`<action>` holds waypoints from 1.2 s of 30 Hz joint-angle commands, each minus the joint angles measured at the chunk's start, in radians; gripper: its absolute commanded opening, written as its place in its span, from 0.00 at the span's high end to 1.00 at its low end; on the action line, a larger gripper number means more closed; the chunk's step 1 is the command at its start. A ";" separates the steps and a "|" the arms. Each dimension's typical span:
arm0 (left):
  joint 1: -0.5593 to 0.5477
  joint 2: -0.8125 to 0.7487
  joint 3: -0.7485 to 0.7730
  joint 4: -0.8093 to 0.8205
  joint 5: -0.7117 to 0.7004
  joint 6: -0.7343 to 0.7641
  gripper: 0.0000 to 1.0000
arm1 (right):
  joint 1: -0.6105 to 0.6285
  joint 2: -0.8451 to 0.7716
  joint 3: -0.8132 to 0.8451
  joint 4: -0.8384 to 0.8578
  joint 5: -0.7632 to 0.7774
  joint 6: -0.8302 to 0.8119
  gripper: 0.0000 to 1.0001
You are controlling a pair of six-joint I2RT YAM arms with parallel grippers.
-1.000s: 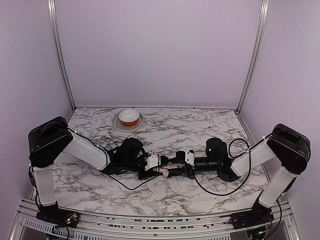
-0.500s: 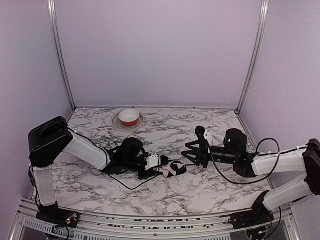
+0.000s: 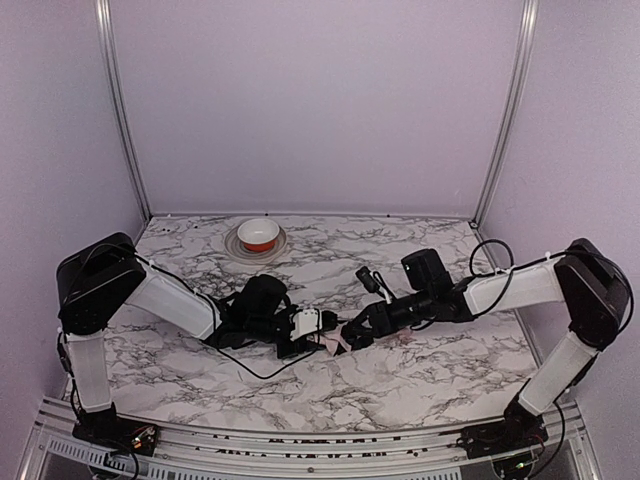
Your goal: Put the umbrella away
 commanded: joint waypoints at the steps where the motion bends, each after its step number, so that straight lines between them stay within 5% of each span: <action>1: 0.000 0.065 -0.006 -0.138 -0.021 -0.015 1.00 | 0.043 0.054 0.072 -0.077 -0.043 -0.001 0.57; 6: -0.002 0.067 -0.005 -0.141 -0.025 -0.021 1.00 | 0.079 0.136 0.140 -0.103 -0.026 -0.047 0.58; 16: -0.002 0.074 0.001 -0.145 -0.041 -0.024 1.00 | 0.163 0.176 0.157 -0.075 -0.240 -0.090 0.76; 36: -0.001 0.077 -0.006 -0.160 -0.072 -0.003 1.00 | 0.194 0.043 0.084 -0.188 -0.223 -0.104 0.72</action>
